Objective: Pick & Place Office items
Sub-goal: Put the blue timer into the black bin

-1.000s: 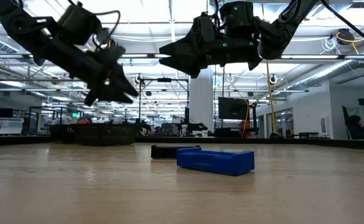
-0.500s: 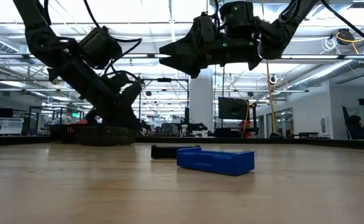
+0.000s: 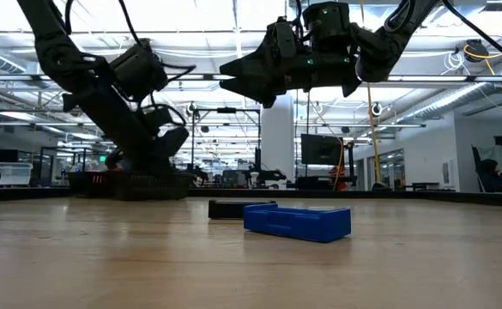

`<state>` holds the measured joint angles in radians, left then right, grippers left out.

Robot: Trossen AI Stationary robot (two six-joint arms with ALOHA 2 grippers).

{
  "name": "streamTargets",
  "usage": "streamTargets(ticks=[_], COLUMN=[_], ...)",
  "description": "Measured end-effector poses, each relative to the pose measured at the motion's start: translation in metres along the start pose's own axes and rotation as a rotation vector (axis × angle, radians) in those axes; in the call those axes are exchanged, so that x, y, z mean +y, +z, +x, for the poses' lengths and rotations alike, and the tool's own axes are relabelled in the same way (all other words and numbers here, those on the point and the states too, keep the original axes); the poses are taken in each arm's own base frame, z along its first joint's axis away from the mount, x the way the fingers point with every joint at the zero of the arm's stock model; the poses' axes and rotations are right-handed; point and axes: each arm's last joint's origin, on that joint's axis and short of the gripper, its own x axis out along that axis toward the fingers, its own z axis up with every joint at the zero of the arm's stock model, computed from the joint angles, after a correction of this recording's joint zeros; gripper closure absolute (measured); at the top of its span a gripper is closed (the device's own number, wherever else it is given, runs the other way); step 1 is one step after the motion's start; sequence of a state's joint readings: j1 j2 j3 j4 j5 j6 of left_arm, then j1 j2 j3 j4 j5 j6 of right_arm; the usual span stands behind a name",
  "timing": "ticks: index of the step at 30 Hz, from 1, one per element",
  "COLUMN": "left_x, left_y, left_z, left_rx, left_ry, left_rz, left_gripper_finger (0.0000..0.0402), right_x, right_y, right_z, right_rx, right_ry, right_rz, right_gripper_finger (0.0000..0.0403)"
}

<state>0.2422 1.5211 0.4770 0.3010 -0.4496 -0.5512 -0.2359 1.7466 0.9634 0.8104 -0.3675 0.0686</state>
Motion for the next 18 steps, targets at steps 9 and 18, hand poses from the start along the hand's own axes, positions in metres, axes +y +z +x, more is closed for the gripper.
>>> streamTargets(ticks=[9, 18], left_x=[-0.011, -0.016], left_y=[0.021, 0.046], left_z=[-0.030, -0.080], left_rx=[-0.123, -0.315], left_ry=[-0.110, -0.232], left_rz=[0.091, 0.221], left_gripper_finger=[0.0379, 0.0398], right_x=[0.002, 0.040], right_y=[-0.005, -0.028], right_z=[0.001, 0.009], right_rx=[0.044, 0.259], right_ry=[0.008, 0.093], right_rz=[0.015, -0.044], right_gripper_finger=[0.0179, 0.0177])
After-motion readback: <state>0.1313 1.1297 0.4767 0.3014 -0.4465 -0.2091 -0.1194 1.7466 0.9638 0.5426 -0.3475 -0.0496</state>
